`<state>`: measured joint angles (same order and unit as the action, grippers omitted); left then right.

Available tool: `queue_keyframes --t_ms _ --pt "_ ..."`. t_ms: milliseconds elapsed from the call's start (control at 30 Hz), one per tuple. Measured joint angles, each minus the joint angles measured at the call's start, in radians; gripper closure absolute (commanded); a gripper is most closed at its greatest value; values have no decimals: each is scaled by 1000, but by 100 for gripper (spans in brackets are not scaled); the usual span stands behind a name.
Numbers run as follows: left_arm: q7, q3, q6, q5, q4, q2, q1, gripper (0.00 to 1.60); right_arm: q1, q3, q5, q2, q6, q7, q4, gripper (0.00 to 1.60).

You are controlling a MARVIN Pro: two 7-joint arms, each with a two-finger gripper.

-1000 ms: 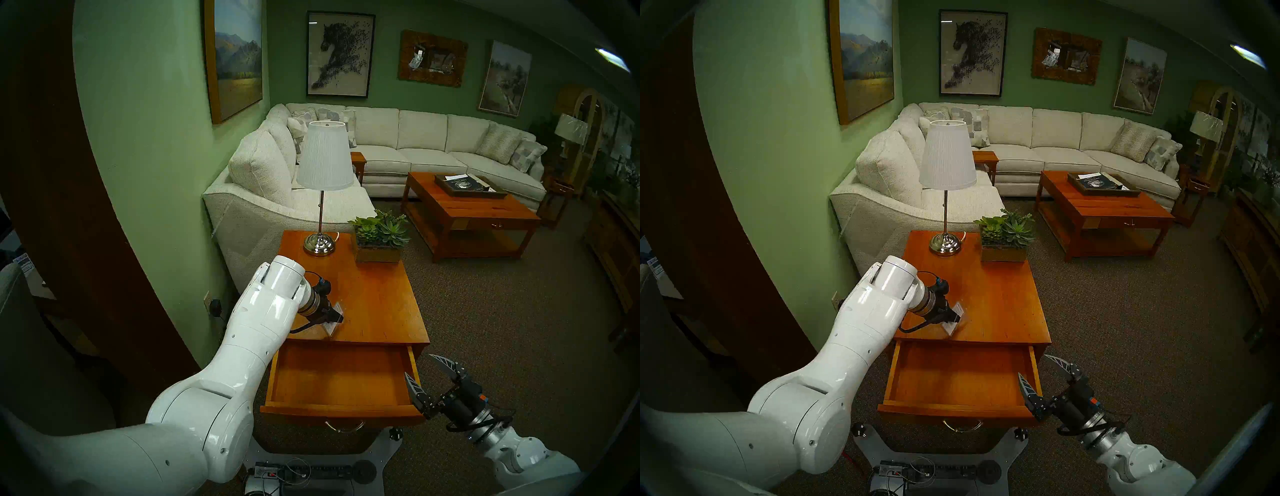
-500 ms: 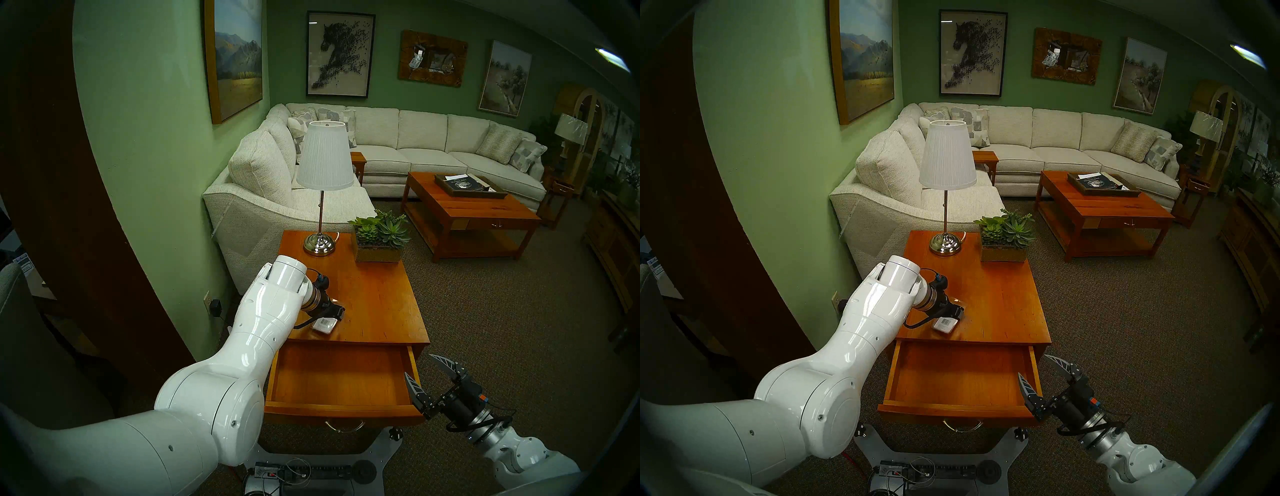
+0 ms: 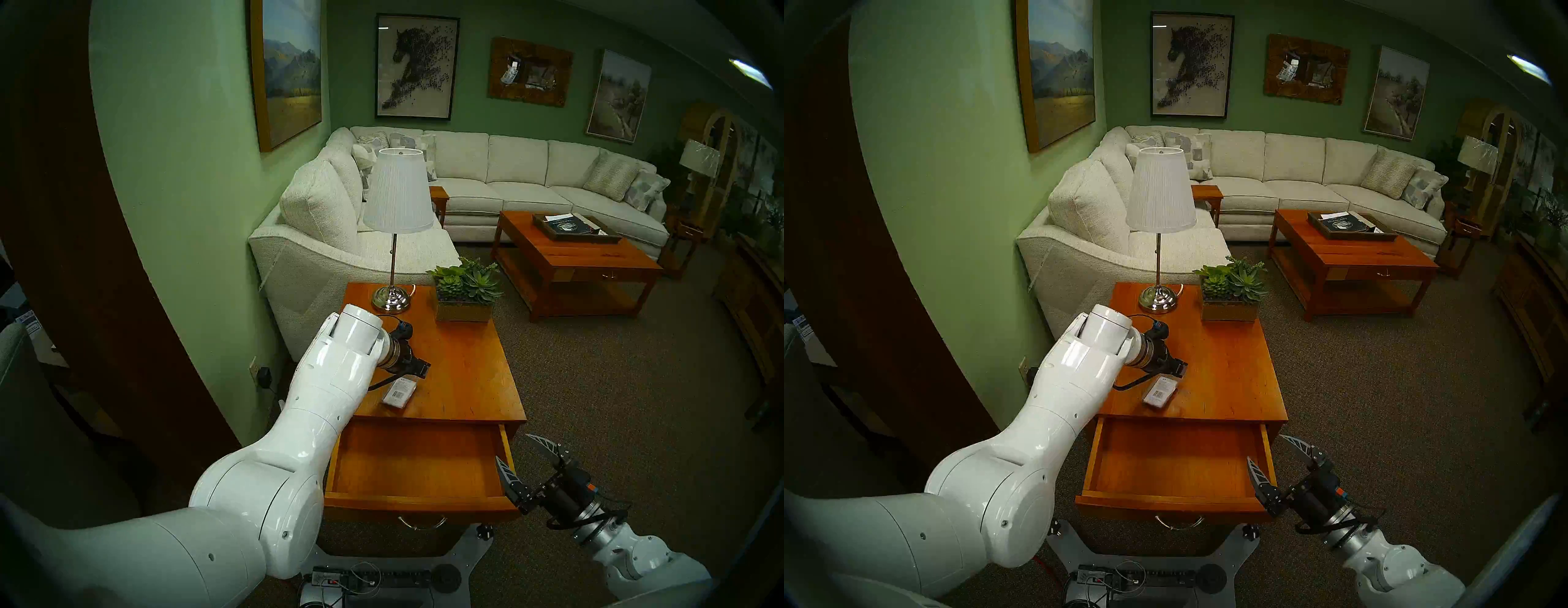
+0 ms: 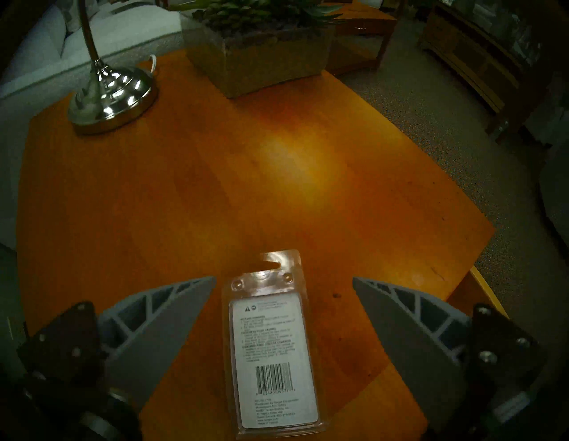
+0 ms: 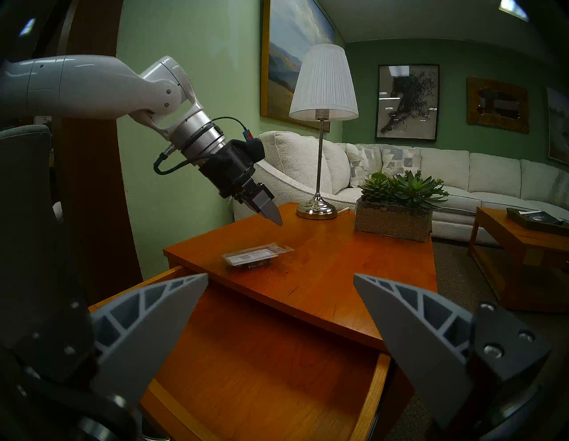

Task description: Open the drawer, take out the contents and close the drawer

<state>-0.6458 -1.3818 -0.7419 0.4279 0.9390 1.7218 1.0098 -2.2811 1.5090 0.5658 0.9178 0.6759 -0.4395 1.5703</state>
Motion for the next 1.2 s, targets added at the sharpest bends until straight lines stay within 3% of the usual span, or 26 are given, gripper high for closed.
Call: queue_keyframes --t_ms 367,767,1200 --pt "-128 46 18 15 138 -79 103 0 0 -2 0 0 0 0 -6 0" --pt "-209 2 37 0 278 -179 159 0 1 -5 1 0 0 0 -15 0" --pt "-342 -28 80 -19 439 -308 297 0 2 -7 2 0 0 0 -21 0"
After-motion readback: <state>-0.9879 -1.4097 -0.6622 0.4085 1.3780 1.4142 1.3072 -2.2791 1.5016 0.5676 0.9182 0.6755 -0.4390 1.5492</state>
